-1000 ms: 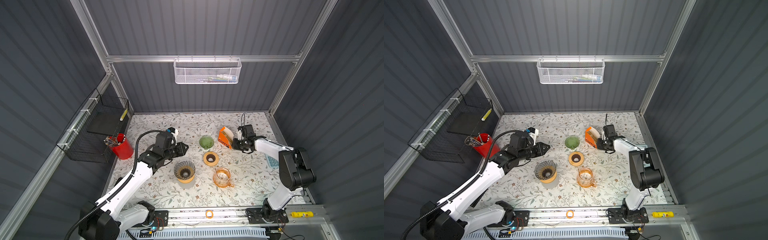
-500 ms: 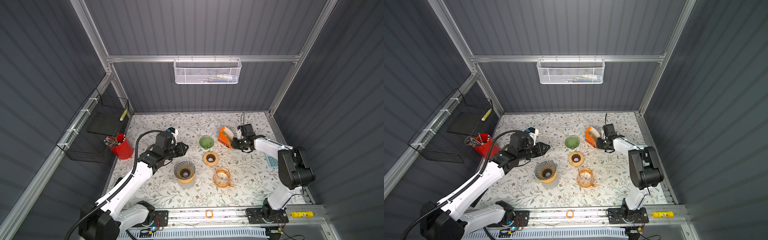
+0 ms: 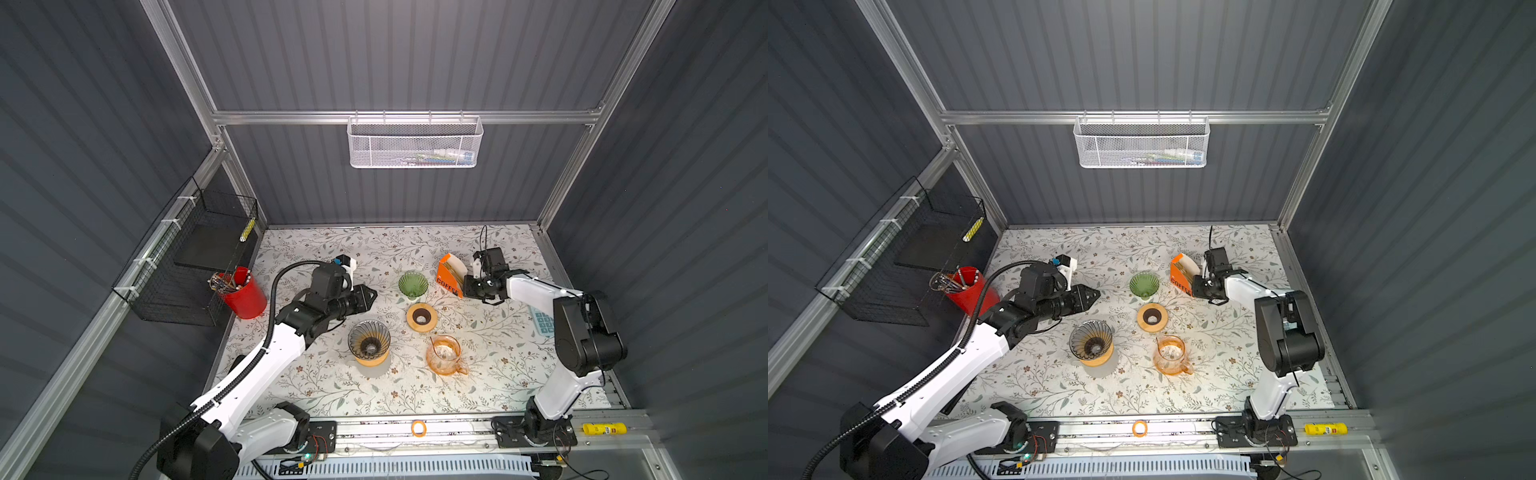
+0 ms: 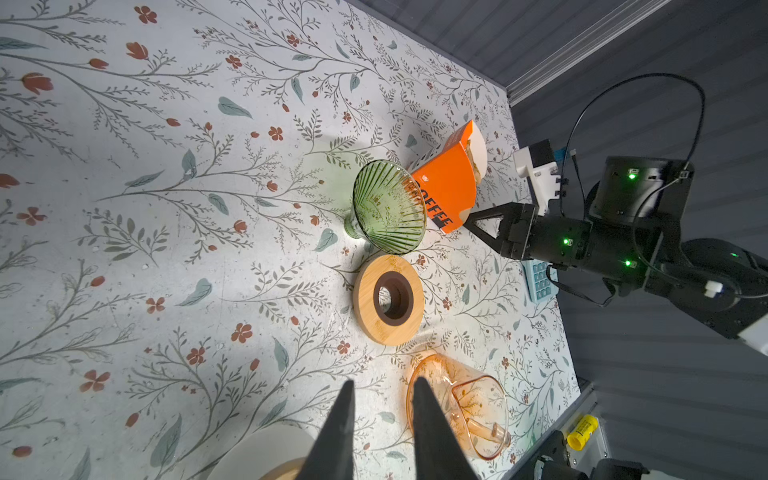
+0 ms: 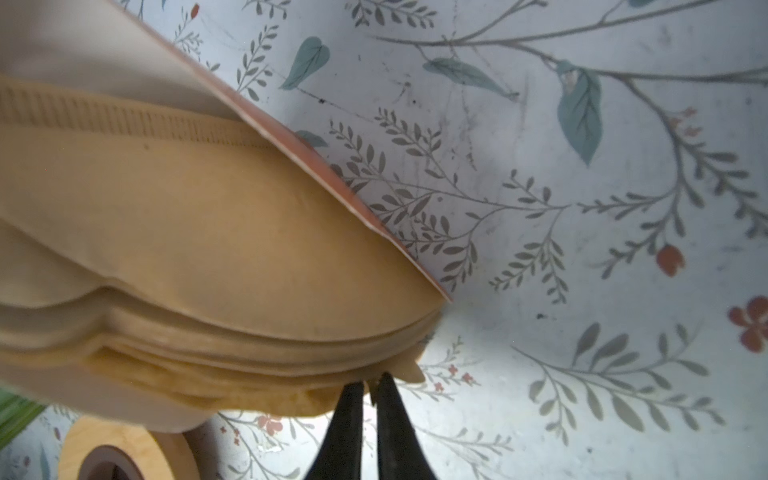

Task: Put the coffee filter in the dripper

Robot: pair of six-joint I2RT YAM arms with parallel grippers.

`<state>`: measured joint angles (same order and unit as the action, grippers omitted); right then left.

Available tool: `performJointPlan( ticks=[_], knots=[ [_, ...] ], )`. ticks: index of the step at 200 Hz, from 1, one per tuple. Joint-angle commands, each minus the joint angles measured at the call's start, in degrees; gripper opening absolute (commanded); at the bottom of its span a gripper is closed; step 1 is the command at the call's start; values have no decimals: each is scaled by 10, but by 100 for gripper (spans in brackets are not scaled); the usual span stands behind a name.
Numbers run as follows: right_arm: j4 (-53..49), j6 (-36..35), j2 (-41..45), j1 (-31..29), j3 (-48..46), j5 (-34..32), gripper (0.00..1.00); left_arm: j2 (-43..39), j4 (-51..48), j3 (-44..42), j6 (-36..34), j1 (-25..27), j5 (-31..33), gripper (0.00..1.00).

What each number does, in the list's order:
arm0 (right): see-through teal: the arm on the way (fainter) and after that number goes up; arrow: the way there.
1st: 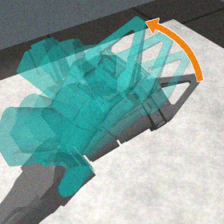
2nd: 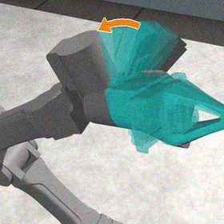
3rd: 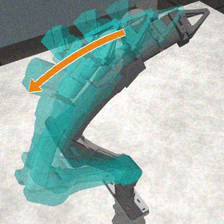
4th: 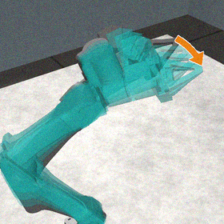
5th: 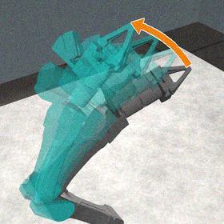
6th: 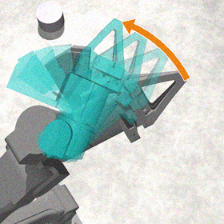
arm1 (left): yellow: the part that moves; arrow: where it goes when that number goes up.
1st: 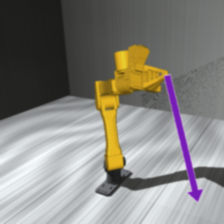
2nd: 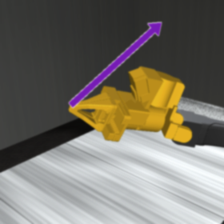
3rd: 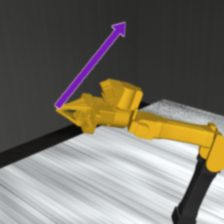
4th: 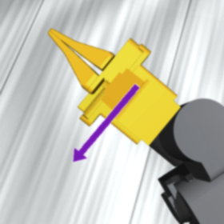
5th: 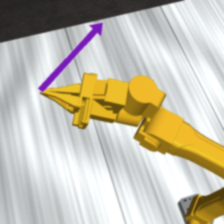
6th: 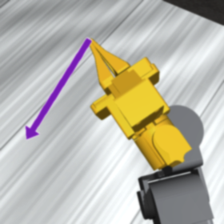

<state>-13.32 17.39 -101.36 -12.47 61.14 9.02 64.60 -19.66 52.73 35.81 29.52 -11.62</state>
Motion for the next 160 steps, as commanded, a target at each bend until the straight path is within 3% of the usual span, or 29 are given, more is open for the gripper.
performJointPlan(
  ticks=[1, 14, 160],
  knots=[
    [-3, -5, -7, -4, 12, -1, 4, -14, -3, -7, 3, -3, 1, 26],
    [-4, -5, -5, -4, 9, -2, 0, -15, -3, -8, 3, -3, 1, 26],
    [-20, 5, 62, -5, -39, -14, 0, -18, -3, -9, 4, -4, -1, 26]
  ],
)
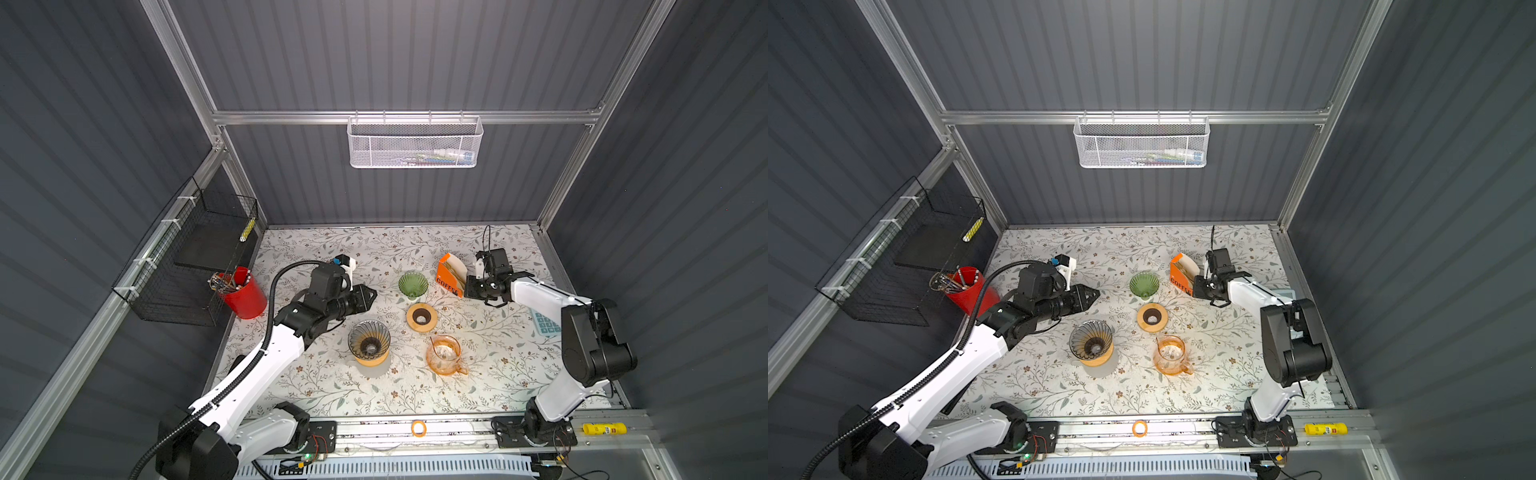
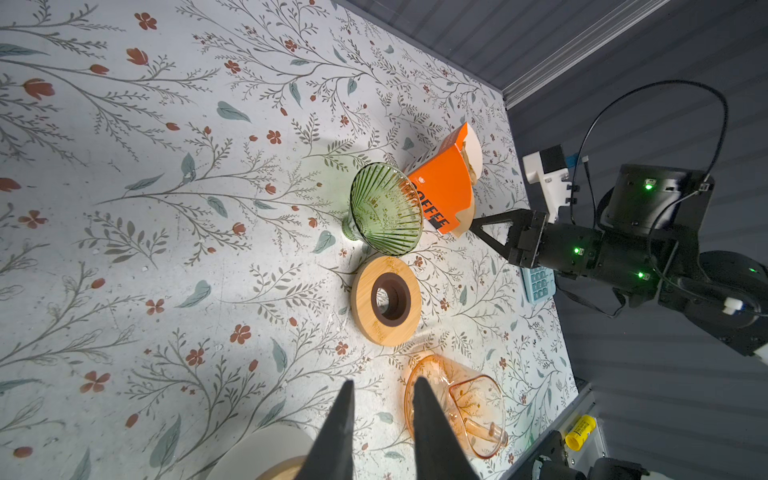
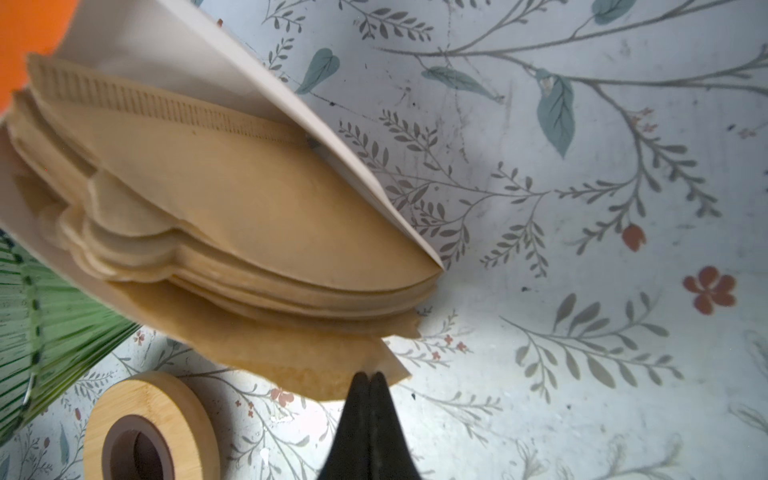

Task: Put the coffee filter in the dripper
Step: 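Pull one brown filter out of the box with the right gripper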

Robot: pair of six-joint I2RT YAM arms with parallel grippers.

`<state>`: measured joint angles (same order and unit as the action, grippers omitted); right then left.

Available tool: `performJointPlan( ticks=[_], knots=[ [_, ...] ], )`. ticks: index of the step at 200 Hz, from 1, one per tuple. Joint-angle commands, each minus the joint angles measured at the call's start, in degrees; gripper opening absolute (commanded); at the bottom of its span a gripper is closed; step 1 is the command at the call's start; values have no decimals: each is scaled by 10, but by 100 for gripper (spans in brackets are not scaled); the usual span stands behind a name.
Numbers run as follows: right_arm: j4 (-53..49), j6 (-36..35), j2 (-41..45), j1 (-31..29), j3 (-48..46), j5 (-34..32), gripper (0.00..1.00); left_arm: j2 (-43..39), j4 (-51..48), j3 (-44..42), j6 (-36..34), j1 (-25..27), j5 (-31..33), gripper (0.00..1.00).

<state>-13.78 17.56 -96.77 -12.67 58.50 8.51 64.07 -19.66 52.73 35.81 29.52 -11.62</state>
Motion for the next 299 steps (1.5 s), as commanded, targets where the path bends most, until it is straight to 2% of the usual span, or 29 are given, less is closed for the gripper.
performJointPlan(
  ticks=[1, 115, 299],
  knots=[
    [-16, 4, 16, -3, -13, -9, 0, -13, -3, -9, 4, -3, -1, 26],
    [-31, 18, 71, -3, -58, -6, 0, -11, 0, -10, 4, -3, -1, 26],
    [-112, 45, 235, -17, -110, 20, 0, -1, -20, 8, -18, -3, -11, 26]
  ],
)
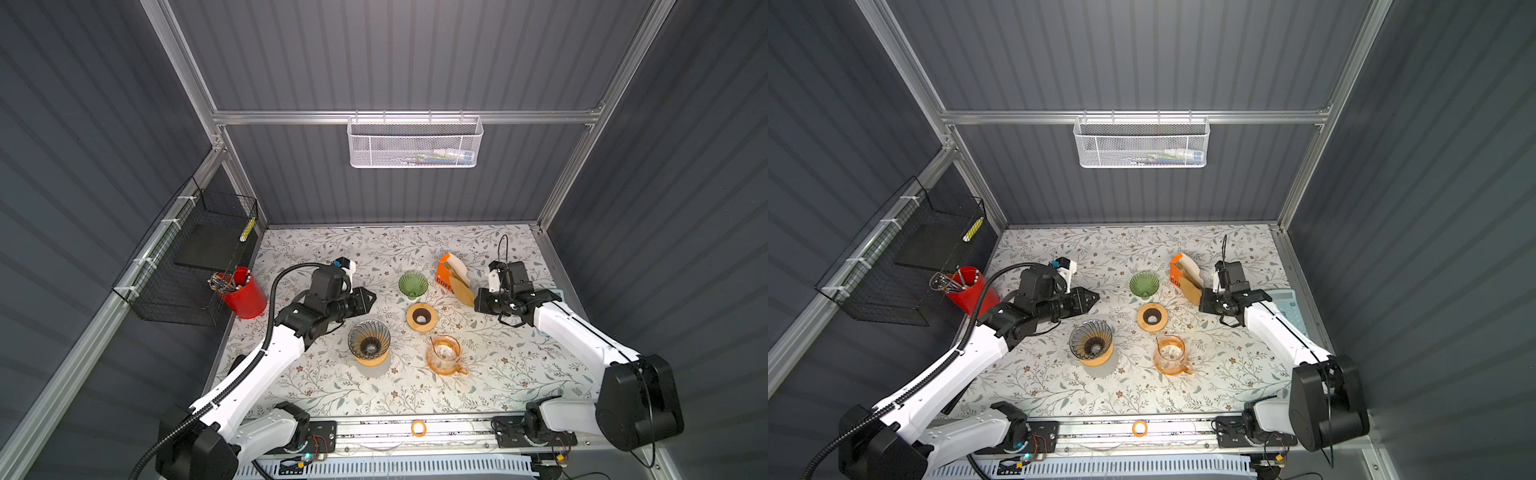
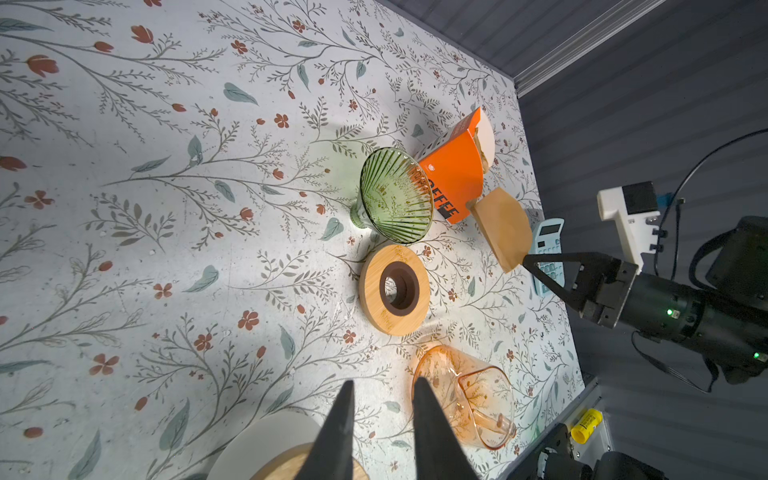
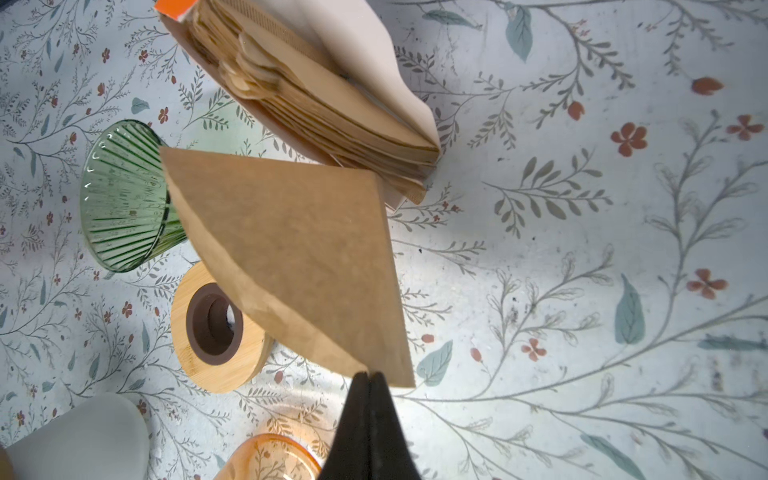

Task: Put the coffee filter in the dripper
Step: 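Pull one brown filter out of the box with the right gripper, then carry the filter over the clear glass dripper with the right gripper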

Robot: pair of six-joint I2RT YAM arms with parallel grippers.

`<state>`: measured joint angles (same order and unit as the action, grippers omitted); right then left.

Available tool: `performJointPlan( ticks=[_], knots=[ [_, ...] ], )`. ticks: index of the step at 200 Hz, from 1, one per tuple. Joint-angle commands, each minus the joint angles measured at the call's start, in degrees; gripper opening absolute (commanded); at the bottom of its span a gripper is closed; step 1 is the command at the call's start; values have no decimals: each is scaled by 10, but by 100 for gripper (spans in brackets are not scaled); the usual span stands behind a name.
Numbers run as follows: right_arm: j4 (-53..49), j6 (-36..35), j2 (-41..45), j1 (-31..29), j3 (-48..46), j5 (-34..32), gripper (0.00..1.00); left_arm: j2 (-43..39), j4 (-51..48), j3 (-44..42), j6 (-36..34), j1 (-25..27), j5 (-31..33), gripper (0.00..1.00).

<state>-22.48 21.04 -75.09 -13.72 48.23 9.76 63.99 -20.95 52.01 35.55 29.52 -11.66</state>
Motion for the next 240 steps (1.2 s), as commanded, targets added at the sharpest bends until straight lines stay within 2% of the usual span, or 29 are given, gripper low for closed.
performJointPlan(
  ticks=[1, 85, 138, 240],
  knots=[
    [-25, 10, 19, -7, -8, 8, 0, 0, -8, 16, -15, -3, -11, 26],
    [-73, 15, 72, -38, 2, -3, 0, 2, -14, 23, -18, -3, -17, 26],
    [-111, 17, 103, -64, 29, -9, 0, -9, -56, 43, -23, -3, 16, 27],
    [-189, 9, 125, -124, 131, -5, 0, -53, -248, 102, -30, -3, 94, 29]
  ],
)
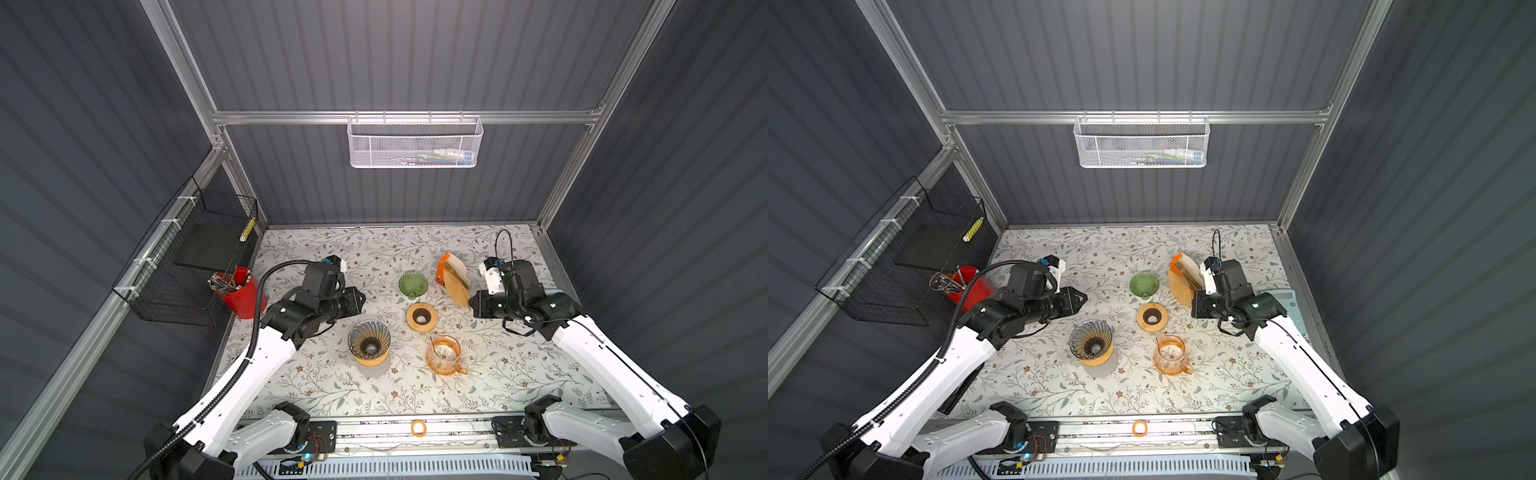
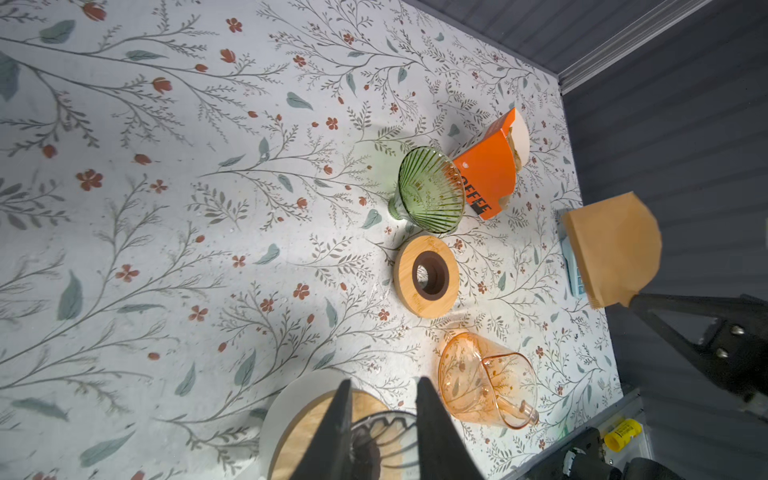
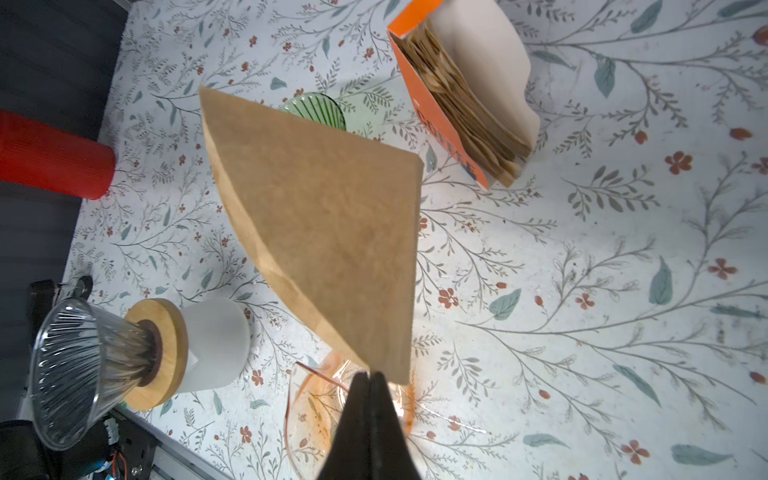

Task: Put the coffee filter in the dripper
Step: 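Carry the filter over the clear glass dripper with the right gripper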

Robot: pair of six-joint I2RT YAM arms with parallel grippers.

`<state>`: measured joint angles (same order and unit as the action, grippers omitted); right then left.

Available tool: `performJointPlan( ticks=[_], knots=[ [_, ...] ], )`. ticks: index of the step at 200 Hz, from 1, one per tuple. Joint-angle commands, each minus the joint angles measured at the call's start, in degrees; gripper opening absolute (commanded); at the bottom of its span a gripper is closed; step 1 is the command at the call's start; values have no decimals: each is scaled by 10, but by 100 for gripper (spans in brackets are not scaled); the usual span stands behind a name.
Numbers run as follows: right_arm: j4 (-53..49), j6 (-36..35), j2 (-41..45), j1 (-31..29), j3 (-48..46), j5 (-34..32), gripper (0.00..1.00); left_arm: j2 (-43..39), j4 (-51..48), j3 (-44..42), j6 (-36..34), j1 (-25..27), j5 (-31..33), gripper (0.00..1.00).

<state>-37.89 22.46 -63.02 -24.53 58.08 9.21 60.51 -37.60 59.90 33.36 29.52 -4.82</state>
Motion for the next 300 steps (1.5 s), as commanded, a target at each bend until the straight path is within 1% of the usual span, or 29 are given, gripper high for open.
performJointPlan(
  ticks=[1, 41, 65, 78, 98, 110, 141, 169, 203, 240, 255, 257, 260, 300],
  knots=[
    [-36, -5, 4, -17, 34, 1, 0, -19, -84, 24, -9, -3, 26, 29],
    [-65, -3, -3, -59, 88, 24, 0, -31, -135, 21, -6, -3, 26, 30],
    [-88, -2, -7, -96, 120, 25, 0, -51, -162, 24, -3, -3, 40, 30],
    [-100, 0, -7, -119, 137, 27, 0, -66, -180, 27, 1, -3, 56, 30],
    [-120, -4, -30, -149, 162, 44, 0, -66, -256, 50, 12, -3, 117, 29],
    [-139, -3, -40, -167, 183, 49, 0, -69, -275, 56, 13, -3, 127, 28],
    [-159, 4, -65, -218, 215, 51, 0, -92, -287, 55, 16, -3, 134, 28],
    [-147, 23, -91, -263, 227, 70, 0, -88, -351, 85, 24, -4, 191, 25],
    [-140, 29, -139, -311, 260, 73, 0, -110, -324, 75, 17, -3, 186, 26],
    [-121, 37, -182, -345, 302, 89, 0, -121, -283, 55, 13, -3, 143, 27],
    [-108, 41, -195, -354, 312, 93, 0, -124, -277, 56, 10, -3, 136, 27],
    [-105, 42, -197, -355, 313, 110, 0, -124, -277, 56, 10, -3, 135, 27],
    [-102, 44, -199, -357, 314, 118, 0, -126, -276, 55, 9, -3, 134, 27],
    [-57, 66, -226, -372, 308, 155, 0, -150, -284, 81, 7, -3, 136, 27]
  ],
)
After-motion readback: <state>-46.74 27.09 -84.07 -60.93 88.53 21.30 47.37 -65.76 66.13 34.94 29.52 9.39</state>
